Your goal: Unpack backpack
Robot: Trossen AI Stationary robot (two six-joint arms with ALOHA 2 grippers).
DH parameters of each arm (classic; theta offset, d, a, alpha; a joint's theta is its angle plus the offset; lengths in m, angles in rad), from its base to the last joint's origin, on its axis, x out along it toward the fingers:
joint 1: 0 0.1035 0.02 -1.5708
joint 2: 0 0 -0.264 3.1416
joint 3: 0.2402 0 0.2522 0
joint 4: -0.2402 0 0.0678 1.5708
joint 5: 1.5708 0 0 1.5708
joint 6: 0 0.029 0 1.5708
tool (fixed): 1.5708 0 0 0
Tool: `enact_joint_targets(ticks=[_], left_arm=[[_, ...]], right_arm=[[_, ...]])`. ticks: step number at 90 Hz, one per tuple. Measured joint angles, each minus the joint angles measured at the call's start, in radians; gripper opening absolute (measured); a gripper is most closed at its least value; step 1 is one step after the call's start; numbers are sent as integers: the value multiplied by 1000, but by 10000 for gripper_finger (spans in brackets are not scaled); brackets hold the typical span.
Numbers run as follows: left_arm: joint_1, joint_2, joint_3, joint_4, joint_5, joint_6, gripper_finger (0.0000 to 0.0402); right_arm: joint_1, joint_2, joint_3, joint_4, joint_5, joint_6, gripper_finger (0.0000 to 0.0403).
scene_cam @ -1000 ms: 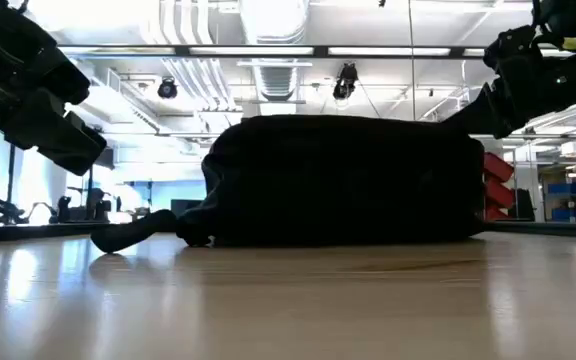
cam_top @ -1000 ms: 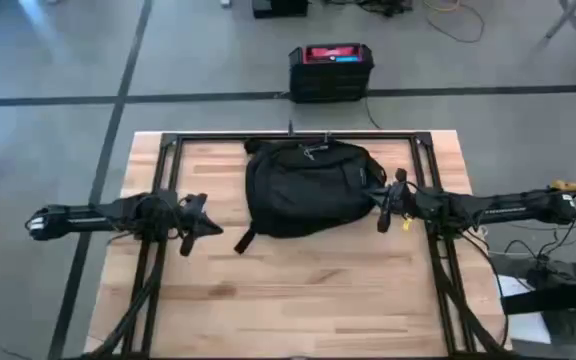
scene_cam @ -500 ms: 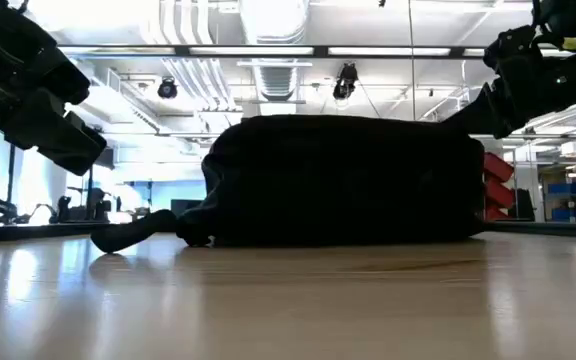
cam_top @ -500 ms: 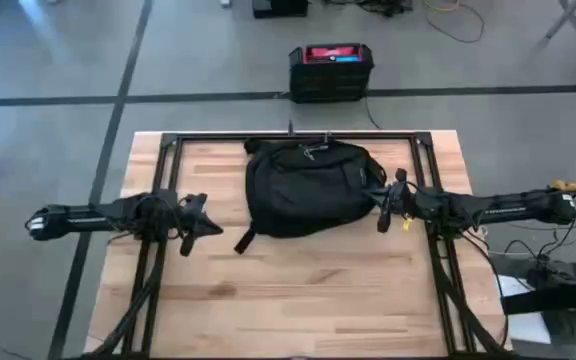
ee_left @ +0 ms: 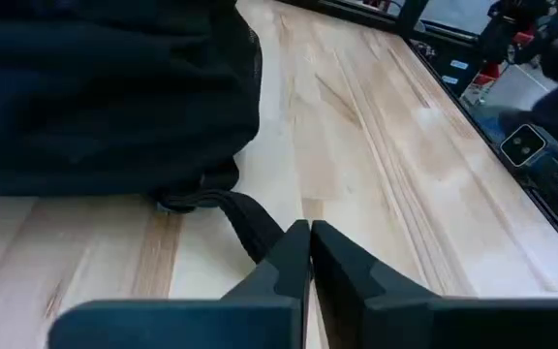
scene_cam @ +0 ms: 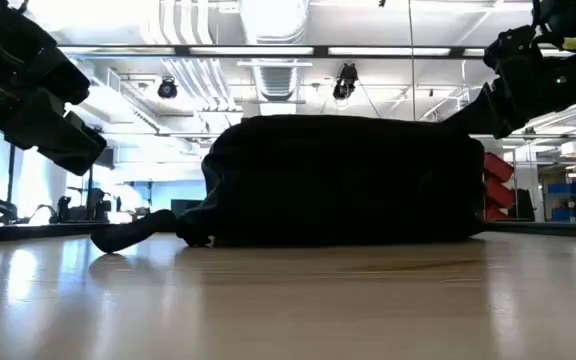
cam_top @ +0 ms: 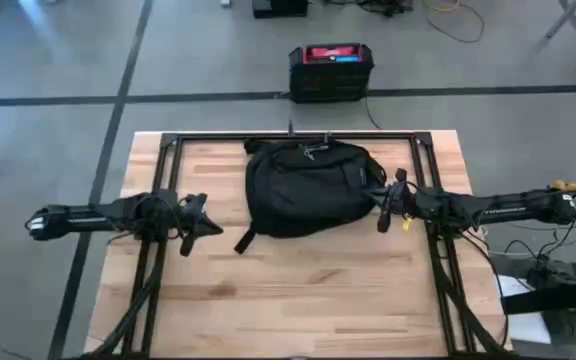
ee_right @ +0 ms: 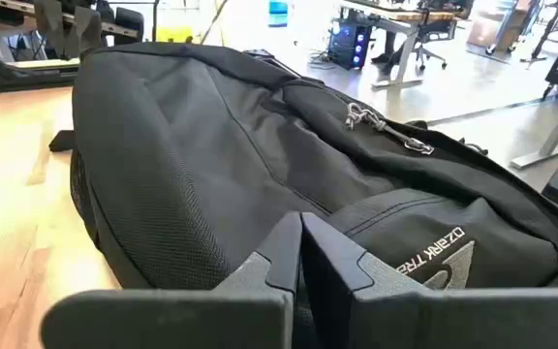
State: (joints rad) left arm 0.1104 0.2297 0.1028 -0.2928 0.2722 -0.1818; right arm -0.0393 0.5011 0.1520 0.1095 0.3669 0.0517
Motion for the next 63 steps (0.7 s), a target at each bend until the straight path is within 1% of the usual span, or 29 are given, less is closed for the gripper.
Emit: enact_joint_targets(ticks=[39, 48, 53, 59, 63], left_arm=[[0, 0, 0, 0, 0, 0, 0], [0, 0, 0, 0, 0, 0, 0], [0, 0, 0, 0, 0, 0, 0], [0, 0, 0, 0, 0, 0, 0], [0, 0, 0, 0, 0, 0, 0]], right_arm=[[0, 0, 0, 1, 0, -1, 0], [-3, 5, 0, 59, -3, -67, 0], [-1, 7, 0, 109, -8, -1, 0], [-1, 8, 0, 177, -8, 153, 0], [-1, 18, 0, 234, -10, 224, 0]])
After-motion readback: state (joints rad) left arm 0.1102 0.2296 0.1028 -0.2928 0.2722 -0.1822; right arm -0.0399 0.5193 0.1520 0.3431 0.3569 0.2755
